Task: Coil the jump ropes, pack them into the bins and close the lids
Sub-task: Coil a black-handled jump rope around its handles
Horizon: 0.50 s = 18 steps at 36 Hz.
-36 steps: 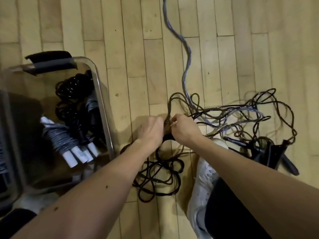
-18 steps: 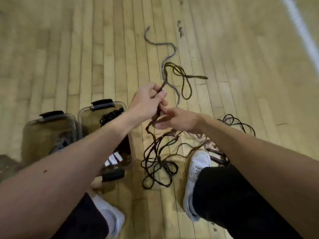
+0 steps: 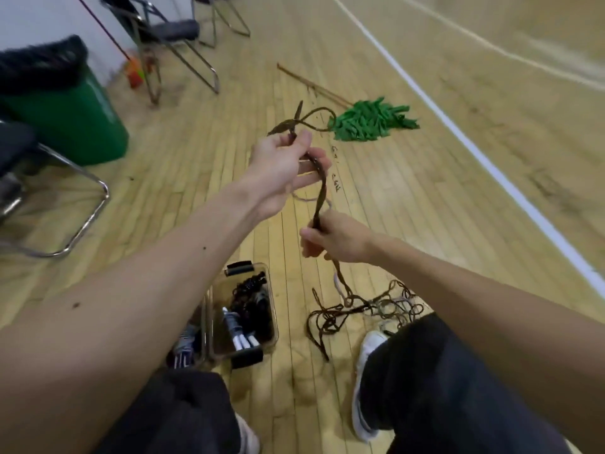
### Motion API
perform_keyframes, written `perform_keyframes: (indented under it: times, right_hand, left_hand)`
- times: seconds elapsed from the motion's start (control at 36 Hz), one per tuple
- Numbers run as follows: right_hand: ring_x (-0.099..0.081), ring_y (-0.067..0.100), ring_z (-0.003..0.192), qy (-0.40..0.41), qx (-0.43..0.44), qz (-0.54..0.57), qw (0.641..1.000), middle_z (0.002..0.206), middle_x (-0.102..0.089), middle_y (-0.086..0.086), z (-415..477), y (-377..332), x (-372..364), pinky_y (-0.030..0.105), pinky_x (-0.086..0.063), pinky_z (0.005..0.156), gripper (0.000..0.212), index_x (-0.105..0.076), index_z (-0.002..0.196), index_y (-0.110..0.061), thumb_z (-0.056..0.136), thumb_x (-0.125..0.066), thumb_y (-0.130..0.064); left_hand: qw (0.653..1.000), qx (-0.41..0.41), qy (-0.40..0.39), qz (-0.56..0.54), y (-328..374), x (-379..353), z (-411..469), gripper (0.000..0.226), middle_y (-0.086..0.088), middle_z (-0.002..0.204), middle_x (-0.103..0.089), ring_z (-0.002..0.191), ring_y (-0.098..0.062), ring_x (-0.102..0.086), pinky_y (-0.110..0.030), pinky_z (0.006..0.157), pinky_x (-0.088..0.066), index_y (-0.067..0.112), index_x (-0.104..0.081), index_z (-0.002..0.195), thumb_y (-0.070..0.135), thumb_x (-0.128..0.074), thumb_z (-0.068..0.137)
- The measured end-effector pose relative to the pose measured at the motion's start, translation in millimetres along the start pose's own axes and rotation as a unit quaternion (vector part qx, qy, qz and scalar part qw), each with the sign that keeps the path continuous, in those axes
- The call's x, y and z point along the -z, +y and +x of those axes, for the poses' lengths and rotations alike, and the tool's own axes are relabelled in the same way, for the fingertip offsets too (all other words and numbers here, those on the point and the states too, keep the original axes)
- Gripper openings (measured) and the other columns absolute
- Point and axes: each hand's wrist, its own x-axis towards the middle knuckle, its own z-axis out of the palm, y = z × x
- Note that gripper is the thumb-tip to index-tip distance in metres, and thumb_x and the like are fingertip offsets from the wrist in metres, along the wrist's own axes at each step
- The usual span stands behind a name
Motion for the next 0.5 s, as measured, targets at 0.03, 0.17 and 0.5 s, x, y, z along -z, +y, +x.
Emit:
perform_keyframes:
  times: [0.03,0.17,0.5]
  right_hand:
    - [-0.070,0.015,0.083,0.001,0.009,0.011,1.000,0.090,-0.074,0.002,-11.1,-8.3,2.8,0.026,-0.051,0.068,0.031,-0.063,0.089,-0.013,0.108,-0.044,-0.029]
    - [-0.069,0.022,0.077,0.057,0.079,0.101,0.990,0.097,-0.074,0.016,-59.7,-56.4,31.3,0.035,-0.055,0.067,0.034,-0.061,0.110,-0.003,0.110,-0.039,-0.029]
    - [-0.075,0.016,0.085,0.113,0.106,0.307,0.939,0.099,-0.078,0.003,-105.4,-122.1,72.3,0.031,-0.053,0.071,0.034,-0.059,0.115,-0.010,0.110,-0.037,-0.036]
  left_hand:
    - [1.000,-0.006,0.006,0.018,3.5,1.9,-7.6,0.026,-0.009,0.090,-0.071,0.080,-0.020,-0.074,-0.032,0.072,-0.061,0.002,-0.057,0.113,0.026,-0.052,0.104]
    - [0.990,0.017,-0.061,0.129,-11.9,9.2,-63.3,0.065,-0.010,0.117,-0.070,0.110,-0.022,-0.067,-0.041,0.098,-0.053,0.023,-0.060,0.125,0.069,-0.030,0.091]
    - [0.947,-0.014,-0.171,0.273,-69.0,-17.3,-136.6,0.020,-0.002,0.111,-0.071,0.094,-0.003,-0.065,-0.023,0.085,-0.047,0.023,-0.056,0.119,0.027,-0.059,0.100]
